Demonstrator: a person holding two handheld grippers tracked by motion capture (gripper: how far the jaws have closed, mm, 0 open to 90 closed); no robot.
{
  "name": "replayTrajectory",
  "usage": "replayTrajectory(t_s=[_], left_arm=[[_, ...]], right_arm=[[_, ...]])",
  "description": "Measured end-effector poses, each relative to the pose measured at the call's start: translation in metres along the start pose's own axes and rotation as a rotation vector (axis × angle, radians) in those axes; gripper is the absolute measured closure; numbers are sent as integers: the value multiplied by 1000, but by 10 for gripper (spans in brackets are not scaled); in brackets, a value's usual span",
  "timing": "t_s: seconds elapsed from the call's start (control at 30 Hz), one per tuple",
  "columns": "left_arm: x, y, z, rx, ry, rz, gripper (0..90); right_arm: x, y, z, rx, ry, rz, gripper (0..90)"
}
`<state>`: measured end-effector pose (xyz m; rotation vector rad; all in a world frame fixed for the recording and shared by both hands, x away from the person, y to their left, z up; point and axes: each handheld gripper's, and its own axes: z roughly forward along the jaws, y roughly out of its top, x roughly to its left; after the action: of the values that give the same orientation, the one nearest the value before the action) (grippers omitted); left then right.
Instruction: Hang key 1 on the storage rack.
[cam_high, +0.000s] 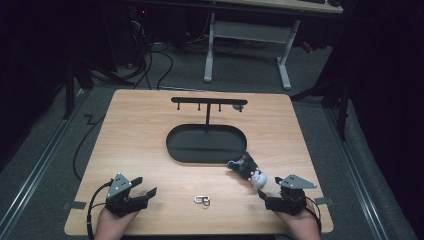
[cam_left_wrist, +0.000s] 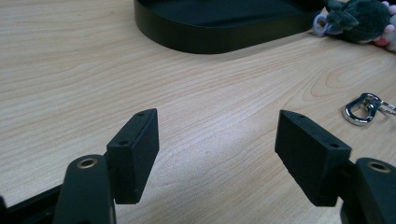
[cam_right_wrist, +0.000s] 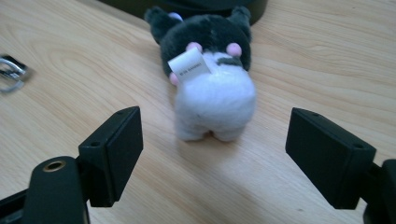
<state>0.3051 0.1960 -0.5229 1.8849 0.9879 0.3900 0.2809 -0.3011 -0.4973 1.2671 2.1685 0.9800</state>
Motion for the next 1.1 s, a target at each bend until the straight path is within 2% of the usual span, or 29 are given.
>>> replayTrajectory(t_s=[0.1, 0.2, 0.43, 0.67, 0.87, 0.93, 1.1], left_arm=[[-1, 1, 0, -3, -2, 20, 311], [-1, 1, -1, -5, -15, 24, 308], [0, 2, -1, -4, -15, 34, 304], [0, 2, -1, -9, -19, 30, 303], [-1, 1, -1, -5, -19, 29, 303], [-2, 1, -1, -5, -20, 29, 303], [-3, 1, 1, 3, -26, 33, 302]], right_arm=[[-1, 2, 0, 33, -7, 16, 179], [0, 6, 0, 98, 2, 24, 180], [-1, 15, -1, 156, 4, 22, 180], [0, 25, 1, 233, 19, -1, 174], [1, 27, 3, 265, 26, -23, 173], [2, 28, 3, 297, 31, -44, 169], [3, 30, 1, 334, 37, -61, 168]])
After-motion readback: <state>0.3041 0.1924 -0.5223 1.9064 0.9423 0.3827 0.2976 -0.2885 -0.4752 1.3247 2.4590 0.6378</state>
